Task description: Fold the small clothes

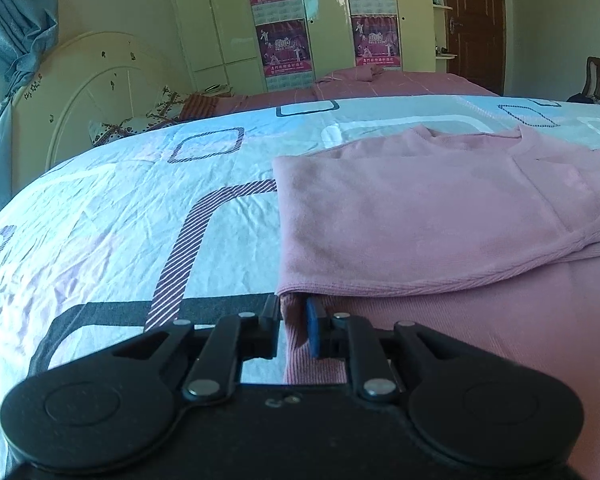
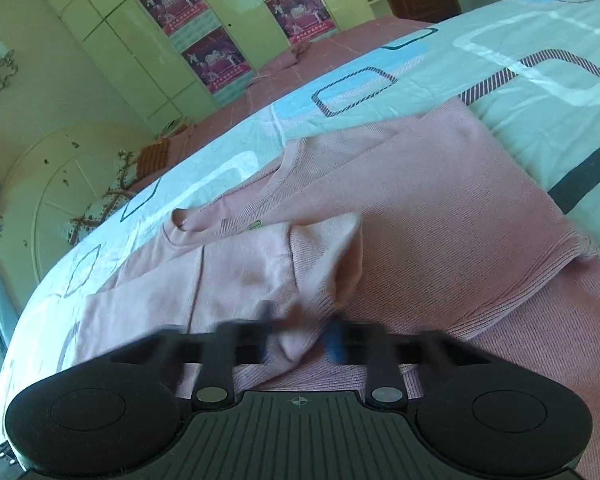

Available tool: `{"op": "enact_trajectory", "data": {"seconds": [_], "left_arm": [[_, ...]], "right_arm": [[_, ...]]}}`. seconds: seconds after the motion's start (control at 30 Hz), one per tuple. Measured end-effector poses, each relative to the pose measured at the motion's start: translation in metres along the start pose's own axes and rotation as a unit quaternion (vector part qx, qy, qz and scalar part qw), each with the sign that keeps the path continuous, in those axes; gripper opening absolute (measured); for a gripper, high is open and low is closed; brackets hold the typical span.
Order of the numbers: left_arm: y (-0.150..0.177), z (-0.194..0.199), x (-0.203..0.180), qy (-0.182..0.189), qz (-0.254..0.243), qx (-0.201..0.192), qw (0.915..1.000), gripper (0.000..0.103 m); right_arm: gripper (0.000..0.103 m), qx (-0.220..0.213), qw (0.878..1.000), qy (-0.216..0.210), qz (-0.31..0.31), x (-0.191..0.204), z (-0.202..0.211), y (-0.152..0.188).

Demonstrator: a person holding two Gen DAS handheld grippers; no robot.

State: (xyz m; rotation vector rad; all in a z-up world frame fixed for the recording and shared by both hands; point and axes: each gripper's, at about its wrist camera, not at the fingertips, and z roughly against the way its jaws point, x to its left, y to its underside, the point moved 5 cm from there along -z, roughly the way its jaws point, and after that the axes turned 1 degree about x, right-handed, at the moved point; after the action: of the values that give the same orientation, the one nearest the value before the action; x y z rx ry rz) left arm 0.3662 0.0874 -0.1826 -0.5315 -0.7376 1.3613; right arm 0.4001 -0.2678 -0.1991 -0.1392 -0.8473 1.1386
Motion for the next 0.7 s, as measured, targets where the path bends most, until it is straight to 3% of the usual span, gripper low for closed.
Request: {"op": "enact_trajectory", "data": {"seconds": [0.13, 0.23, 0.33, 0.4, 0.47, 0.57, 0.7], "left_arm": [[-0.003, 0.015, 0.006, 0.018, 0.020, -0.004, 0.9996, 0.015], [-0.014, 0.021, 0.006, 0.031, 0.042, -0.009, 0.9986, 0.015], [-0.029, 0.016, 0.005, 0.038, 0.061, -0.010, 0.9974, 0.021], [-0.040, 0.007, 0.003, 0.046, 0.073, -0.007, 0.9962, 0.021], [-0.051, -0.004, 0.000, 0.053, 0.085, -0.004, 0.9949, 0.020], [-0.067, -0.025, -0.006, 0.057, 0.091, 0.001, 0.9942, 0.020], [-0.080, -0.058, -0.015, 0.060, 0.095, 0.016, 0.9935, 0.020]], "right_arm": [[0.006, -0.022, 0.999, 0.013, 0.025, -0.004, 0.015, -0.001], [0.006, 0.010, 0.998, 0.030, 0.059, -0.009, 0.008, 0.009], [0.008, 0.003, 0.998, 0.018, 0.055, -0.012, 0.016, 0.007], [0.031, -0.010, 0.999, 0.013, 0.051, -0.013, 0.025, 0.002], [0.044, -0.023, 0.999, 0.008, 0.047, -0.015, 0.028, -0.006], [0.044, -0.027, 0.999, 0.009, 0.031, -0.019, 0.021, -0.017], [0.044, 0.006, 1.000, 0.009, 0.017, -0.020, -0.010, -0.025]]}}
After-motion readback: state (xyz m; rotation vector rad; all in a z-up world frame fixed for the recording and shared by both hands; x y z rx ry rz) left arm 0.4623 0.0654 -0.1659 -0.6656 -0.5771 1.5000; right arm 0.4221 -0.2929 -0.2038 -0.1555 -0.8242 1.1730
